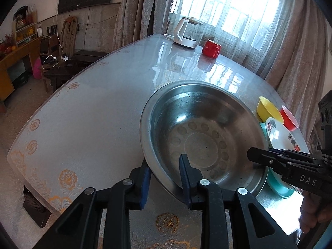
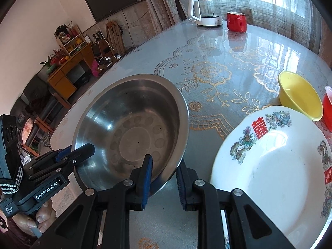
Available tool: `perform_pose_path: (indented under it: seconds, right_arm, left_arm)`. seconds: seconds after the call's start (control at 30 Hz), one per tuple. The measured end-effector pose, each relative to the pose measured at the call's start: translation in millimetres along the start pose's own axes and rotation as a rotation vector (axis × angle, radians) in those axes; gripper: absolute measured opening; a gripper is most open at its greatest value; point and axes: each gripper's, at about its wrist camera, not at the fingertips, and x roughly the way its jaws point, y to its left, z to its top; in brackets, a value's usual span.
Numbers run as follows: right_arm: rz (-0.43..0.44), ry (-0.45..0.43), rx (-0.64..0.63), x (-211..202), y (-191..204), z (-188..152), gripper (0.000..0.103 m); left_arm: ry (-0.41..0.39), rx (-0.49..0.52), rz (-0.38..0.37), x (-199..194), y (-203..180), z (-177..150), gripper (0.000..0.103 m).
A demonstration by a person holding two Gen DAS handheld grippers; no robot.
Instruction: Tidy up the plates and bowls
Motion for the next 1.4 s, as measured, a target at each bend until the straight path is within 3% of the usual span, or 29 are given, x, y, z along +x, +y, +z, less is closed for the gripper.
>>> perform_pose_path:
  seconds: [0.27, 0.37, 0.7, 0.93, 1.4]
  right_arm:
    - [-0.006, -0.031, 0.018, -14, -3, 0, 0.034]
    - [-0.01, -0.04, 0.02, -17, -5, -1, 0.036]
    - [-0.005, -0.088, 0.053, -29, -14, -8, 0.037]
    - [-0.009, -0.136, 0.084, -47, -19, -10, 0.037]
    - [-0.025, -0.213, 0.162, -82, -38, -27, 0.038]
  left_arm:
    - [-0.005, 0.002, 0.03, 1, -2, 0, 0.029]
    - [-0.01, -0.009, 0.009, -2, -3, 0, 0.035]
    - [-0.029, 0.018, 0.046, -4, -6, -1, 0.036]
    - [-0.033, -0.01, 0.043, -5, -3, 1, 0.045]
    - [-0.122, -0.001, 0.065, -34, -17, 10, 0.046]
